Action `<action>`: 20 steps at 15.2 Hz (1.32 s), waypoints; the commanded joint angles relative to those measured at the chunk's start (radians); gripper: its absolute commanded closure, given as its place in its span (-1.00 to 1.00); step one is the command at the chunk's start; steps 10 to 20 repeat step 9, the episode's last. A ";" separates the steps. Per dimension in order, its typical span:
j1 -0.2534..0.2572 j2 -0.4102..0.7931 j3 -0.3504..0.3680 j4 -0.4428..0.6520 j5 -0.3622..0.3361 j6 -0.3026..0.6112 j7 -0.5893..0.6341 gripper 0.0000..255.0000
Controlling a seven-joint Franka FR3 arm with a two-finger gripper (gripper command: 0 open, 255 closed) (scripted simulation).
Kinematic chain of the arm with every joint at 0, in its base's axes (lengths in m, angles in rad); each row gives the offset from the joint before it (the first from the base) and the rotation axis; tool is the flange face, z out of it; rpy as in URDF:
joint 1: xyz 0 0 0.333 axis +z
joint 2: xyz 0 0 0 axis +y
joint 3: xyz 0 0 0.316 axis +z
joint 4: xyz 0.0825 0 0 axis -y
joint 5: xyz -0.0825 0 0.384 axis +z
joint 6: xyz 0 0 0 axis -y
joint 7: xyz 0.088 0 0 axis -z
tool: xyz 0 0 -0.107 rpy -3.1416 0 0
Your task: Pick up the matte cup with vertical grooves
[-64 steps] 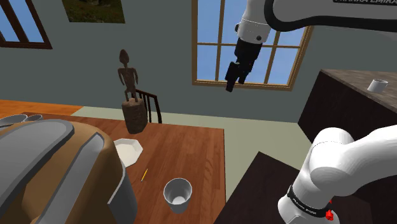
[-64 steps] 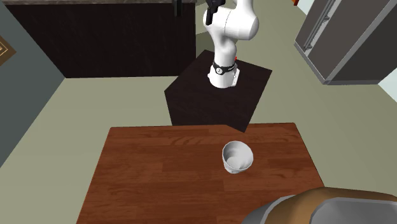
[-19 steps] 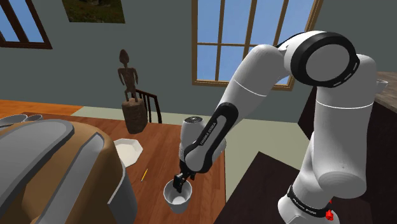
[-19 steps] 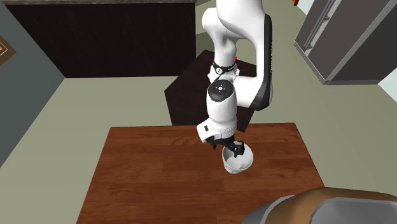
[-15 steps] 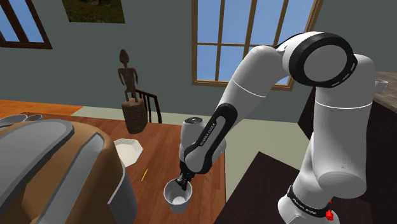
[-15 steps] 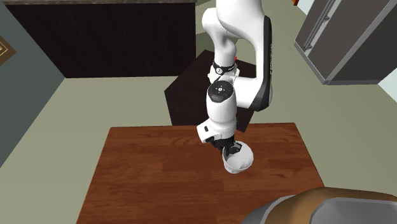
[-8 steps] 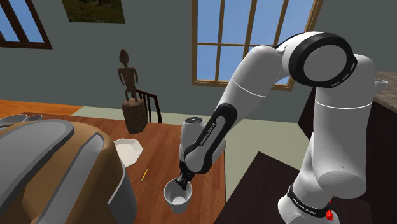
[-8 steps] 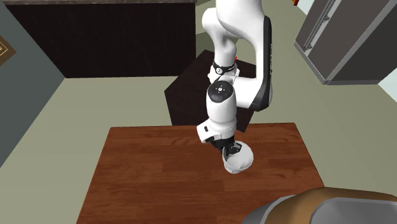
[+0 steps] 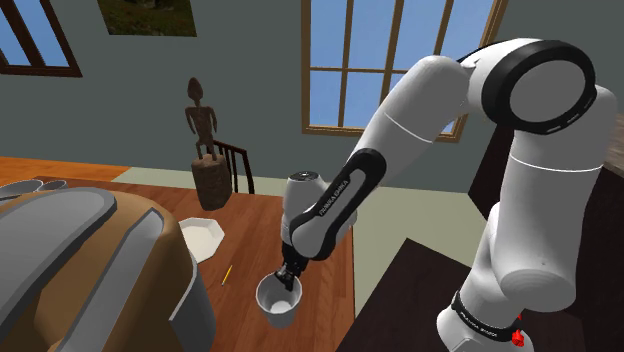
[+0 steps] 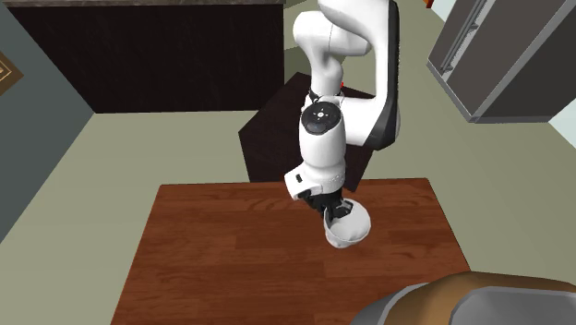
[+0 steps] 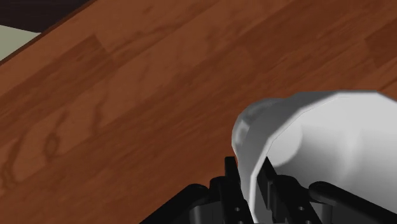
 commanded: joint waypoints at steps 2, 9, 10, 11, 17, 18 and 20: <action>0.001 -0.045 0.000 -0.002 -0.005 -0.042 0.013 1.00; 0.000 -0.115 -0.002 0.002 -0.012 -0.116 0.028 1.00; 0.000 -0.115 -0.002 0.002 -0.012 -0.116 0.028 1.00; 0.000 -0.115 -0.002 0.002 -0.012 -0.116 0.028 1.00; 0.000 -0.115 -0.002 0.002 -0.012 -0.116 0.028 1.00; 0.000 -0.115 -0.002 0.002 -0.012 -0.116 0.028 1.00; 0.000 -0.115 -0.002 0.002 -0.012 -0.116 0.028 1.00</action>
